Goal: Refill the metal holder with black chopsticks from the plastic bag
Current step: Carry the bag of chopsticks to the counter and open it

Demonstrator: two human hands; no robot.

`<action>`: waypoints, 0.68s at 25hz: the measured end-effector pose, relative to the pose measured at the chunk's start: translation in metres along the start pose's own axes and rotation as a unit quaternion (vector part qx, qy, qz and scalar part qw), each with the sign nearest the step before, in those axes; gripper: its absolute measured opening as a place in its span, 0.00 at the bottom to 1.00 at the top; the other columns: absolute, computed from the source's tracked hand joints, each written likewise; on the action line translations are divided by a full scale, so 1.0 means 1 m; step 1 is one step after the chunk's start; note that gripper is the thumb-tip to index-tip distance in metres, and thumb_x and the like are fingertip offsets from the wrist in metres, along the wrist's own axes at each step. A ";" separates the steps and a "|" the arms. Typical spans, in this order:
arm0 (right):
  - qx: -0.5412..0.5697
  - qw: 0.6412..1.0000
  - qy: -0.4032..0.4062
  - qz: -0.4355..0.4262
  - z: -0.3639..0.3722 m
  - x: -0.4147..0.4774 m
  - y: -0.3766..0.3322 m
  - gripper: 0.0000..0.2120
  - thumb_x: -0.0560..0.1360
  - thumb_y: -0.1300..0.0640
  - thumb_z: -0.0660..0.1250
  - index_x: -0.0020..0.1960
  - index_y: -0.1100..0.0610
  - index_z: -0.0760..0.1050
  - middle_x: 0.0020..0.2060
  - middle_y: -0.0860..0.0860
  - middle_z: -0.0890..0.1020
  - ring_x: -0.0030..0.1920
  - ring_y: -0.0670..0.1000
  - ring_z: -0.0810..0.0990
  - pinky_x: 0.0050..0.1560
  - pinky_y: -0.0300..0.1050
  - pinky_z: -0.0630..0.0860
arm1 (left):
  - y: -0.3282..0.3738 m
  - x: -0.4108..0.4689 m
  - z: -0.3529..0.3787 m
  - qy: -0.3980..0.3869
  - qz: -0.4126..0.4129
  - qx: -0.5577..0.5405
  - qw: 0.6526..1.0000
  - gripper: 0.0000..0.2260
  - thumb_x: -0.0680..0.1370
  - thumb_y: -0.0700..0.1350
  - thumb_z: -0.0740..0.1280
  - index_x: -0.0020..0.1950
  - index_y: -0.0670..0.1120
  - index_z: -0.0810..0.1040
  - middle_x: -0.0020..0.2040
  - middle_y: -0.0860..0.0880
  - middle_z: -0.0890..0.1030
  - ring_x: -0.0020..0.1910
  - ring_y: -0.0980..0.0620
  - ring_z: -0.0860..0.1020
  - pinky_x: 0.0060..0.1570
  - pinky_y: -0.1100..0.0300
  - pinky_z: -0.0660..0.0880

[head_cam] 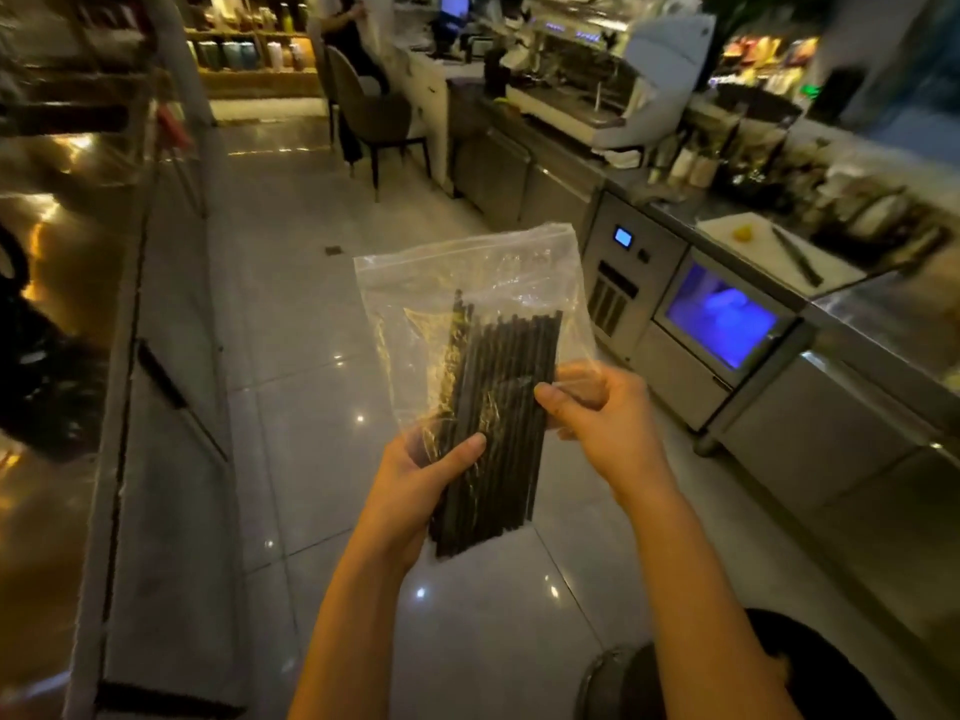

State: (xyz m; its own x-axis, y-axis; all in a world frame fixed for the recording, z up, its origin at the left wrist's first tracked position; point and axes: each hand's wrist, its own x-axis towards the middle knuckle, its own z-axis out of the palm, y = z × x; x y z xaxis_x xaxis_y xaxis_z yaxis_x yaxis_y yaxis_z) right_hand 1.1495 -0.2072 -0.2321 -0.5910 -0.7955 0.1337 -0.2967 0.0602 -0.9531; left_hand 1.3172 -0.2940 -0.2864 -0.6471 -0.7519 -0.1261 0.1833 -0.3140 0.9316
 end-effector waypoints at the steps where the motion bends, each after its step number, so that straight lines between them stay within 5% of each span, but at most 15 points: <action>1: -0.008 1.000 0.007 0.007 0.001 0.004 0.000 0.05 0.74 0.59 0.70 0.47 0.50 0.79 0.40 0.49 0.86 0.39 0.46 0.85 0.37 0.37 0.79 | -0.001 0.008 -0.002 -0.014 -0.009 -0.007 1.000 0.18 0.72 0.40 0.71 0.61 0.40 0.77 0.54 0.40 0.84 0.55 0.44 0.82 0.52 0.53 0.80; 9: -0.027 0.992 0.108 0.058 -0.036 0.049 0.028 0.01 0.74 0.59 0.70 0.45 0.54 0.80 0.38 0.48 0.86 0.38 0.46 0.85 0.36 0.35 0.79 | -0.008 0.100 0.031 -0.105 -0.077 -0.011 0.991 0.18 0.71 0.39 0.71 0.61 0.41 0.77 0.53 0.41 0.84 0.54 0.44 0.83 0.47 0.56 0.81; 17: 0.017 0.974 0.211 0.078 -0.140 0.147 0.078 0.03 0.73 0.60 0.71 0.46 0.58 0.79 0.37 0.50 0.86 0.37 0.47 0.85 0.36 0.39 0.77 | -0.019 0.245 0.140 -0.186 -0.102 0.063 0.975 0.15 0.74 0.38 0.70 0.60 0.42 0.78 0.53 0.41 0.84 0.54 0.44 0.83 0.47 0.56 0.81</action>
State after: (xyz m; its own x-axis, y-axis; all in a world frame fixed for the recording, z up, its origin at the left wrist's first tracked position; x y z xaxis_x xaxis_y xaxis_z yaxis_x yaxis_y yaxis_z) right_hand 0.9347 -0.2349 -0.2492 -0.8851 -0.4586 0.0797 -0.1583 0.1356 -0.9780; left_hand 1.0518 -0.3906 -0.2875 -0.8887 -0.4118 -0.2017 -0.0534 -0.3439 0.9375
